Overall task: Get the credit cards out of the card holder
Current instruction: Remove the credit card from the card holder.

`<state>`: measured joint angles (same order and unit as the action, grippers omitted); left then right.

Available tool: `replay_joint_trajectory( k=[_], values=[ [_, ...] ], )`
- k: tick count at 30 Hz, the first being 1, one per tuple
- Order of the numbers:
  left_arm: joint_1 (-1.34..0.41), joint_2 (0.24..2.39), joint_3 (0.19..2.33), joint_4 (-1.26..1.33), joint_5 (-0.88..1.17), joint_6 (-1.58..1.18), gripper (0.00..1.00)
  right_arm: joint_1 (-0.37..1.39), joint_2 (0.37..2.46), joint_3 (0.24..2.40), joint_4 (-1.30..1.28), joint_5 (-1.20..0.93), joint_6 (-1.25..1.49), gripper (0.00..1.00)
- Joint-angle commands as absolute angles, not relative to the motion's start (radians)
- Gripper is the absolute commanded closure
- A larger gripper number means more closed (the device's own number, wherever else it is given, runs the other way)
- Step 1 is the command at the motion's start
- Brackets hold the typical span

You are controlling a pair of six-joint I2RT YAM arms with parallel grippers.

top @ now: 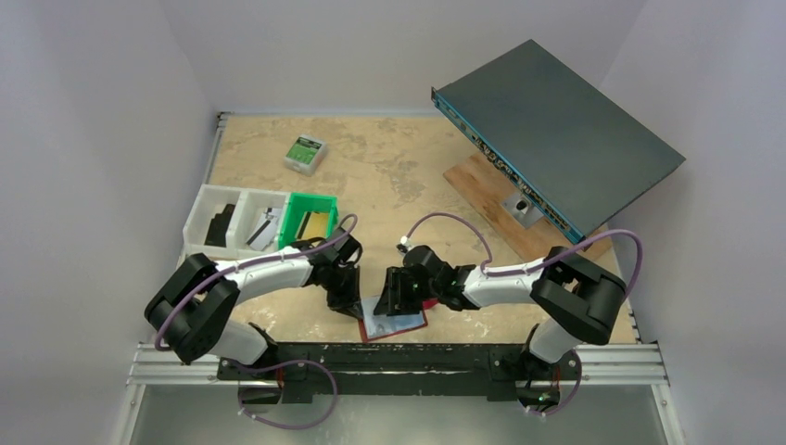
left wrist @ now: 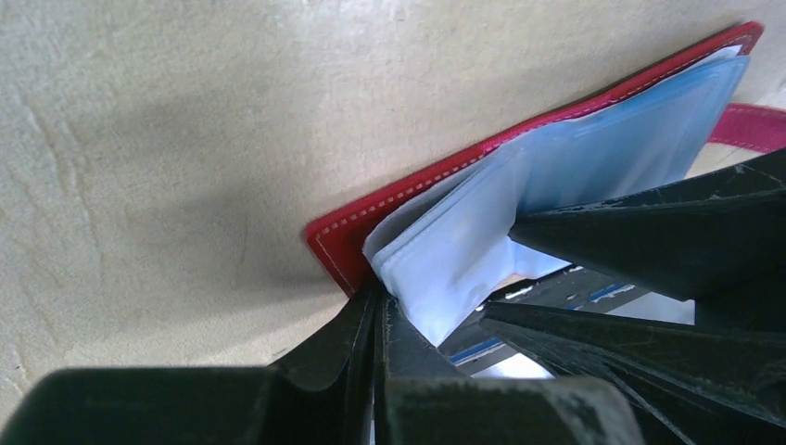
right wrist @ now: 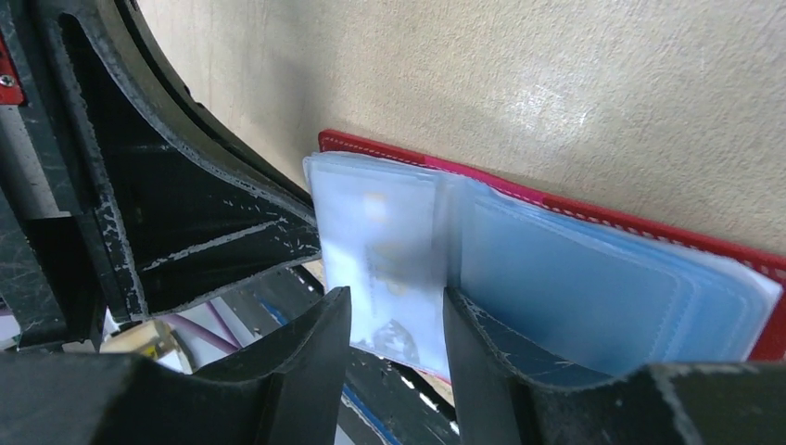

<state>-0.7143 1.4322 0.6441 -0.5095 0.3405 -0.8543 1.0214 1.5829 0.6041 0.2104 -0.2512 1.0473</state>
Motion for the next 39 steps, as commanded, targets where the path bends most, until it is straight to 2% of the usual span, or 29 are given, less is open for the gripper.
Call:
replay_joint_trajectory(
  k=[1,9,25,32,39],
  values=[
    [-0.736,1.384,0.703,-0.458,0.358,-0.882,1.00,1.038,1.595,0.585,0.248,-0.270,1.042,0.58],
    [-0.752,1.363,0.740,-0.489,0.359,-0.882,1.00,1.038,1.558,0.580,0.244,-0.250,1.049,0.43],
    [-0.789,1.411,0.762,-0.469,0.377,-0.907,1.00,1.032,1.450,0.507,0.291,-0.191,1.106,0.24],
    [-0.818,1.452,0.757,-0.386,0.433,-0.970,1.00,1.028,1.442,0.468,0.356,-0.192,1.132,0.28],
    [-0.833,1.484,0.742,-0.305,0.461,-1.072,1.00,1.002,1.383,0.387,0.443,-0.193,1.173,0.45]
  ],
)
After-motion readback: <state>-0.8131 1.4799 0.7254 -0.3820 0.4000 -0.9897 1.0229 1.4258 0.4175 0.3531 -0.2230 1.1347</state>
